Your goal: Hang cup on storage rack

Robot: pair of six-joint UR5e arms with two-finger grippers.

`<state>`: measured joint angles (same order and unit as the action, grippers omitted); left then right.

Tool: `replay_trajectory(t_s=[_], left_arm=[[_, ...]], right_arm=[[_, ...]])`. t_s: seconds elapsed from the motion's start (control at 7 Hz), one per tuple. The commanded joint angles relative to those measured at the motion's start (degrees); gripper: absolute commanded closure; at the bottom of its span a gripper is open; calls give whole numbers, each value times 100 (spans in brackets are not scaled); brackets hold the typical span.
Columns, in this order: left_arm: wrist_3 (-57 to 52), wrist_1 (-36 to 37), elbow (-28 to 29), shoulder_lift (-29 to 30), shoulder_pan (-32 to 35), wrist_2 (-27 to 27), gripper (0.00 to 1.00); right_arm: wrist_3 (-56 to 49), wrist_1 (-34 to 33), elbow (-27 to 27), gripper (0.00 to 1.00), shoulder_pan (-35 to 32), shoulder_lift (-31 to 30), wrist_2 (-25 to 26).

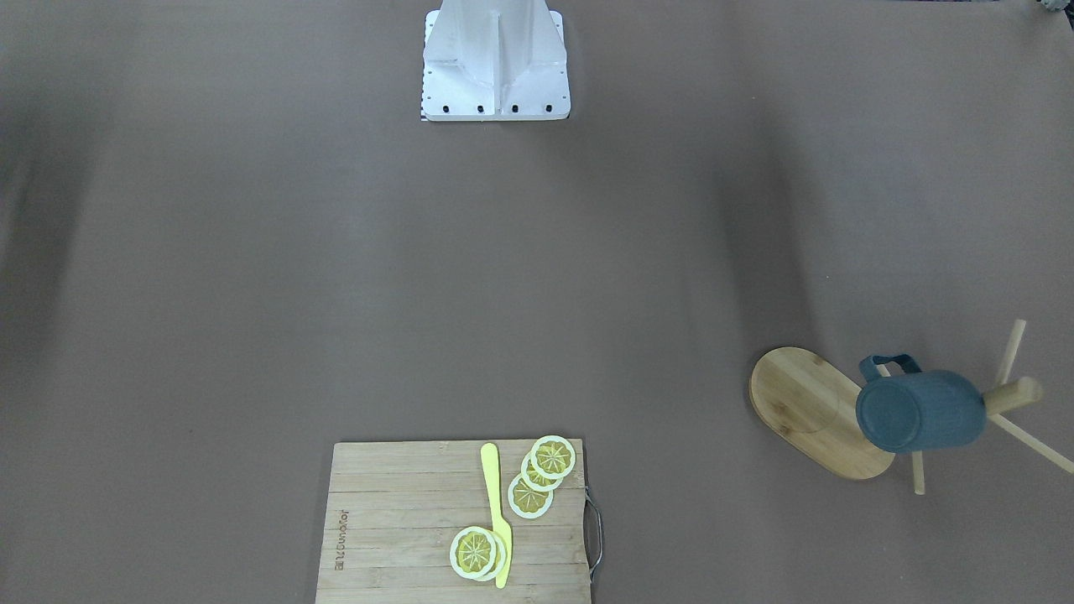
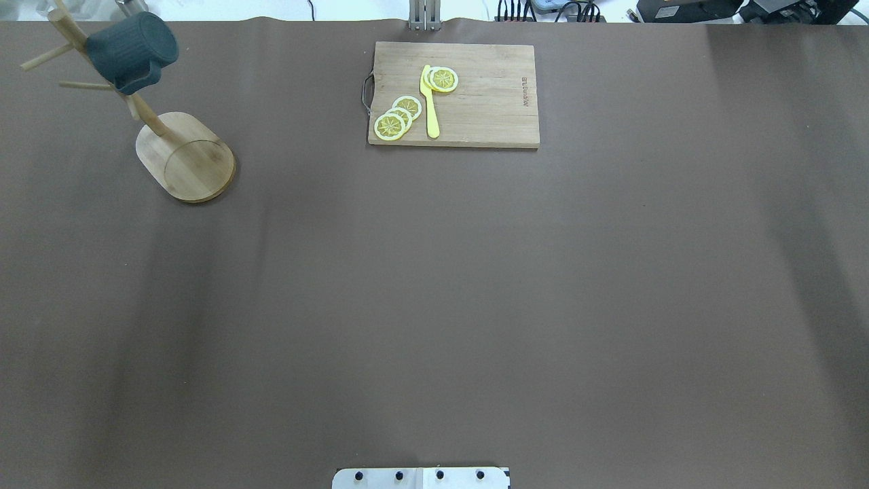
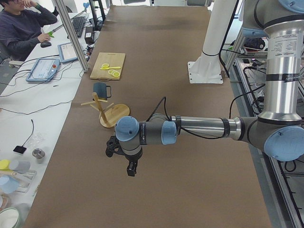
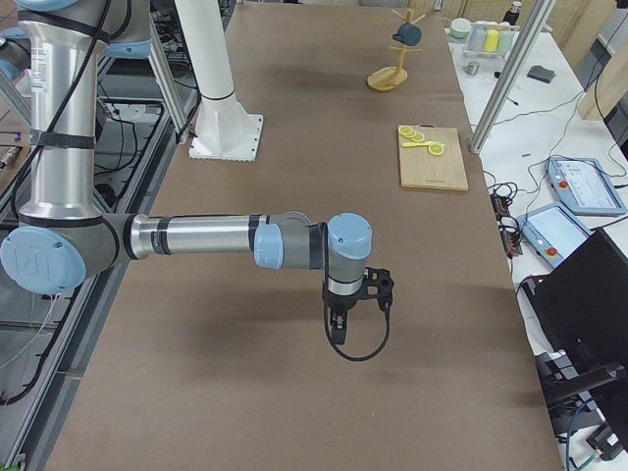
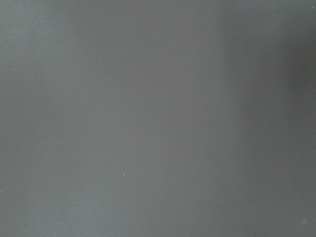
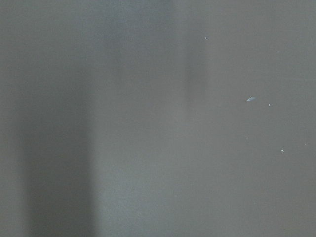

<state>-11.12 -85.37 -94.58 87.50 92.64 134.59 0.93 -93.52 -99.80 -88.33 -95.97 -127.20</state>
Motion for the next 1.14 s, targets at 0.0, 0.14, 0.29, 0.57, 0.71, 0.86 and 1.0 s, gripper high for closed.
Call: replay_trajectory(t_s=[0.0,0.14,0.29,0.57,0.71,0.86,1.0], left_arm=[[4,2,-25,4,0,-3,1],[4,2,-17,4,0,6,1],[13,-6,1,4,0,6,1],[13,2,18,4,-9,6,1],[13,2,10,-22,0,-3,1],[22,-15,-8,-127,-9,23,1],[22,-6,10,-128,-9,15,1]], right_arm=[[-14,0,39,0,0,-10,-33],[-40,0,22,0,0,16,-50],[-49,0,30,0,0,-1,-42],[-23,9,13,0,0,-1,-7],[-49,0,-57,0,0,-10,-7],[-58,0,-23,0,0,-19,19],[-67,0,-22,0,0,-27,28]])
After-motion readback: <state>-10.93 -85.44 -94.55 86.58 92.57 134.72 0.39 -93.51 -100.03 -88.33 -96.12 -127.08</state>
